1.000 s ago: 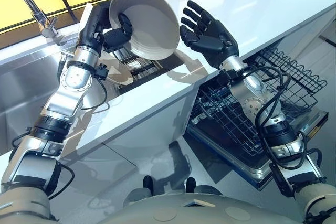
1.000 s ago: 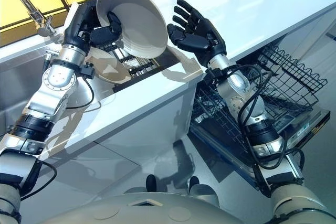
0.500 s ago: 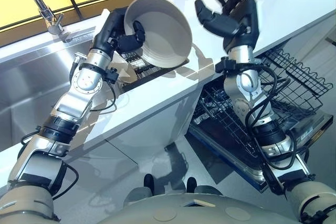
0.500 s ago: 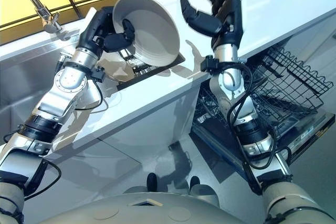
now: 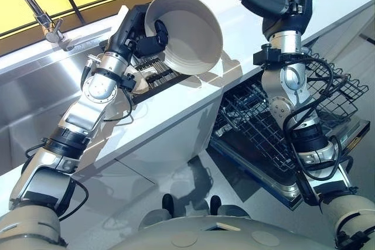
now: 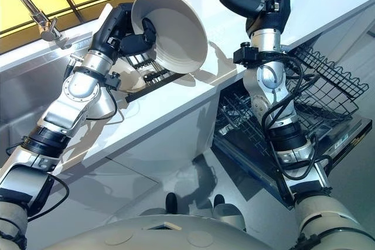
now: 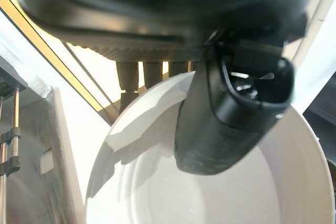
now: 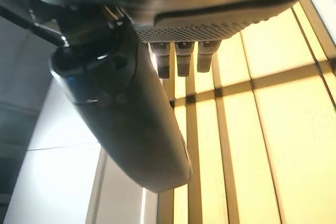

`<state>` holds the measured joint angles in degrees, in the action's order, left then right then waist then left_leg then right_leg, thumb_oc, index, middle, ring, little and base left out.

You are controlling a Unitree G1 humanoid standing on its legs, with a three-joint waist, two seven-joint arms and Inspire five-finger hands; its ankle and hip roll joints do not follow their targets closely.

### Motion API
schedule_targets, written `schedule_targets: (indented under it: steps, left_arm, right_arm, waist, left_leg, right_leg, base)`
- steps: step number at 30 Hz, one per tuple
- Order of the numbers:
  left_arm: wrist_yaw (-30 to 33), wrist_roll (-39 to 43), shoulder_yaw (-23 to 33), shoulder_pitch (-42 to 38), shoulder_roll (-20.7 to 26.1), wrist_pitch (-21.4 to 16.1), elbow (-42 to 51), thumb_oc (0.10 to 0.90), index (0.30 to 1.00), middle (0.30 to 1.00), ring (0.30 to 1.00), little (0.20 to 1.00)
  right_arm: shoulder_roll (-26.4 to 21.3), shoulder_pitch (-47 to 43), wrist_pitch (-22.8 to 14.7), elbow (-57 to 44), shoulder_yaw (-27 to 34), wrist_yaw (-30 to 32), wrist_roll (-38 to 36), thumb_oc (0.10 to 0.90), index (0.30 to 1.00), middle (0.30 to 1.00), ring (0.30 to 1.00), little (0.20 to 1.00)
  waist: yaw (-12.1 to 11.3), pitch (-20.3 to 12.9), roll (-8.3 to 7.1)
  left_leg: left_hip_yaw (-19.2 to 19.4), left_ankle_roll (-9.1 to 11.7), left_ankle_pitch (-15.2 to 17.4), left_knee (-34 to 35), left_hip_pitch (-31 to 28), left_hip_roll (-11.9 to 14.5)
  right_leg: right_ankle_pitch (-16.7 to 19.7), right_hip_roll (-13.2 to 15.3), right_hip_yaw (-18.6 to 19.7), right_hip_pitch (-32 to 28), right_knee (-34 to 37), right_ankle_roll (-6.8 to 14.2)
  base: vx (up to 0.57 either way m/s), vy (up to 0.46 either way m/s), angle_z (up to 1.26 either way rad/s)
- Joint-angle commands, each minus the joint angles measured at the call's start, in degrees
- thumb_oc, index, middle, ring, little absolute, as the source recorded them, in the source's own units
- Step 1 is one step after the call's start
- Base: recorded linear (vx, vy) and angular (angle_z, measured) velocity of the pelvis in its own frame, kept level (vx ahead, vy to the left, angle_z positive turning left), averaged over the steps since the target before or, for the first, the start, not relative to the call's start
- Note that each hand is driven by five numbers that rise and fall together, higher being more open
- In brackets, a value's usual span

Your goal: Pick up plates and place into dishwasher.

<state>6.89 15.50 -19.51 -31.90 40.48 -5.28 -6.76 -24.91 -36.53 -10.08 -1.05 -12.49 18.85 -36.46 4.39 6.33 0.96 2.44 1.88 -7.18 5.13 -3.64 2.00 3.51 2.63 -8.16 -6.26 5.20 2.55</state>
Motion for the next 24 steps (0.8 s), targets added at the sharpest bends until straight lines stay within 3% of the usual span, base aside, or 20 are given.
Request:
schedule_targets:
  steps: [1,11,18,24]
  left_arm:
    - [3.13,-2.85,1.62,-12.35,0.46,-5.93,-2.65,0.100,0.300,0.300,0.300,0.200]
    - [5.02,-3.49,0.50,-14.86,0.41,-5.66,-6.69,0.100,0.300,0.300,0.300,0.200]
    - [5.47,-3.74,0.62,-14.90,0.69,-6.08,-7.17,0.100,0.300,0.300,0.300,0.200]
    - [5.97,-3.66,-0.10,-15.32,1.28,-5.70,-6.49,0.100,0.300,0.300,0.300,0.200]
  right_arm:
    - [-0.32,-4.36,-1.61,-7.44,-0.20,-4.47,-3.12,0.800,0.900,0.900,0.900,0.900]
    - [0.80,-3.15,4.42,-9.92,-1.83,-8.99,-7.30,0.800,0.900,0.900,0.900,0.900]
    - [0.65,-1.13,11.49,-9.55,-3.37,-13.60,-8.11,0.800,0.900,0.900,0.900,0.900]
    - [-0.58,-0.15,14.54,-8.51,-5.57,-15.77,-8.70,0.800,0.900,0.900,0.900,0.900]
  waist:
    - [-0.72,-5.93,0.73]
    - [0.26,-6.12,0.48]
    - [0.72,-6.23,0.29]
    - [0.85,-6.11,-0.07]
  left_leg:
    - [3.55,-0.65,6.06,-0.48,-2.86,-2.25]
    - [4.59,-0.70,6.04,-0.41,-2.73,-2.31]
    - [5.14,-0.75,5.95,-0.43,-2.64,-2.21]
    - [5.32,-0.79,5.83,-0.38,-2.54,-2.13]
  right_leg:
    - [-6.54,-3.19,0.07,1.99,-7.77,1.35]
    - [-6.18,-3.00,0.27,2.40,-7.54,1.54]
    - [-6.23,-3.01,0.39,2.67,-7.82,1.52]
    - [-6.22,-3.06,0.35,2.63,-7.72,1.48]
  base:
    - [0.00,0.000,0.00]
    - [0.00,-0.002,-0.02]
    - [0.00,-0.002,-0.07]
    - [0.00,0.000,0.00]
